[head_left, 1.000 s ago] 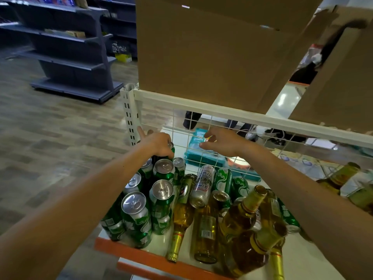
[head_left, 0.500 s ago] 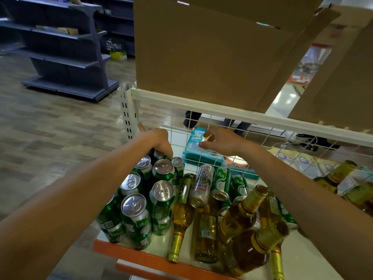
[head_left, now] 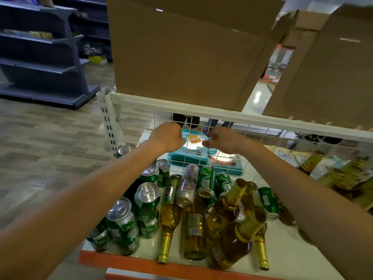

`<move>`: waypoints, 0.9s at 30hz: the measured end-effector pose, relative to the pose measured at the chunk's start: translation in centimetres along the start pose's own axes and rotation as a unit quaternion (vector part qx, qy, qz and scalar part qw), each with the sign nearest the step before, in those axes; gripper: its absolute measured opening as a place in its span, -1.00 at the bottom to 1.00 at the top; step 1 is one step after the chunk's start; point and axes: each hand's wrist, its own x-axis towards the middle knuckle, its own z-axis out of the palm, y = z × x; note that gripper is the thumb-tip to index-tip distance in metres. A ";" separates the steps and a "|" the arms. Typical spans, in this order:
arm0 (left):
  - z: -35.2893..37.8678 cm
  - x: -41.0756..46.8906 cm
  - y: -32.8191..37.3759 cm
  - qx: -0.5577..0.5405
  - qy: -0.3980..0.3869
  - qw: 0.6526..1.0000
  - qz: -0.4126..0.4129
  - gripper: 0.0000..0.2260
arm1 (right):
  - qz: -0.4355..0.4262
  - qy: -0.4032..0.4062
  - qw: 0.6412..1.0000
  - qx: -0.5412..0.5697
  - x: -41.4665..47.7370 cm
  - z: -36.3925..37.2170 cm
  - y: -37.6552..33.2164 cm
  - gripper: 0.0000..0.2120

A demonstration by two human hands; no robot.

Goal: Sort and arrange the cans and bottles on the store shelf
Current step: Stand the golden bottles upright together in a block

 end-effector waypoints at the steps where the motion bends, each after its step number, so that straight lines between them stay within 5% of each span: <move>1: 0.3 0.0 1.4 -0.011 0.000 1.000 0.016 -0.76 | 0.008 0.009 1.000 -0.007 -0.4 -0.3 0.7 -0.47; 5: 2.6 0.5 5.3 -0.031 -0.036 0.997 0.054 -0.80 | 0.066 0.045 0.997 0.011 -2.6 -1.4 4.1 -0.61; 15: 10.6 2.6 9.3 -0.029 -0.143 0.987 0.068 -0.79 | 0.198 0.014 0.978 0.068 -7.9 2.9 13.5 -0.51; 27: 12.5 4.3 8.0 -0.032 -0.138 0.990 0.011 -0.82 | 0.156 -0.031 0.986 0.057 -3.2 6.8 13.9 -0.54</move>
